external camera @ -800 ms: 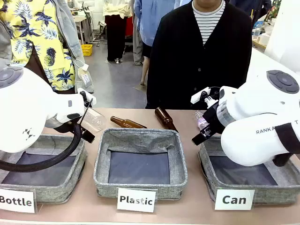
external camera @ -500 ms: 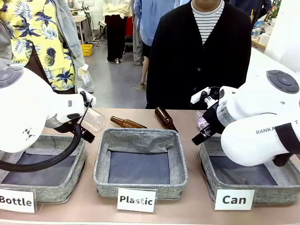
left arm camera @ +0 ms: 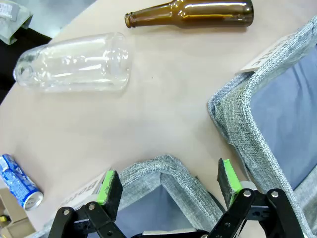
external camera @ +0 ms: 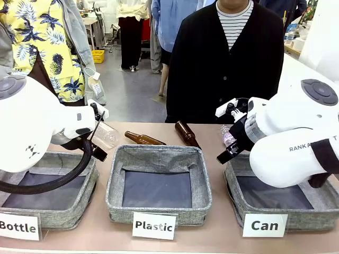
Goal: Sort the can waste into the basket.
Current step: Pick up the can waste from the table and place it in the right Fabric basket.
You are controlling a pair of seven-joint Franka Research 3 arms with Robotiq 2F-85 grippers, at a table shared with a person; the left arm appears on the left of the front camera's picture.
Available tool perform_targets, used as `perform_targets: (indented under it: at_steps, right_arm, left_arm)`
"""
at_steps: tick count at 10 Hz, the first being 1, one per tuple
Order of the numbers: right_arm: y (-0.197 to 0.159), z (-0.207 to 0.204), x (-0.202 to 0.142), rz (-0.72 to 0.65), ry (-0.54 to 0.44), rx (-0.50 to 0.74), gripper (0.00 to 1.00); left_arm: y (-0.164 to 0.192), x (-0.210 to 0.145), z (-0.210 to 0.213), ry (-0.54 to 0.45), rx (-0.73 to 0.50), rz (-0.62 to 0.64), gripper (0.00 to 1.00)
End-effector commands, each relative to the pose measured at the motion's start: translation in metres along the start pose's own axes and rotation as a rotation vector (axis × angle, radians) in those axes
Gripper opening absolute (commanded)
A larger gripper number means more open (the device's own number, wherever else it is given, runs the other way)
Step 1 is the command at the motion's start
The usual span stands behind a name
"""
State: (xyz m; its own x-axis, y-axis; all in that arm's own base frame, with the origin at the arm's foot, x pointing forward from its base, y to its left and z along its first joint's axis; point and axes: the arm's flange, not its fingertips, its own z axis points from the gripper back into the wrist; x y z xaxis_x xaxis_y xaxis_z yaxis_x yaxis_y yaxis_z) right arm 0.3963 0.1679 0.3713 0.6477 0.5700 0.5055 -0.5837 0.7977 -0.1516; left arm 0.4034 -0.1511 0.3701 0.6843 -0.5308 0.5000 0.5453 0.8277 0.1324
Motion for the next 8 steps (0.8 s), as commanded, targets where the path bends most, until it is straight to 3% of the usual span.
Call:
perform_targets:
  at_steps: [1,8]
  right_arm:
    - [-0.0001,0.0000,0.0000,-0.001,0.000,0.000,1.00]
    - [-0.0001,0.0000,0.0000,-0.001,0.000,0.000,1.00]
  left_arm:
    - [0.0000,0.0000,0.0000,0.000,0.000,0.000,1.00]
    - [0.0000,0.0000,0.0000,0.000,0.000,0.000,1.00]
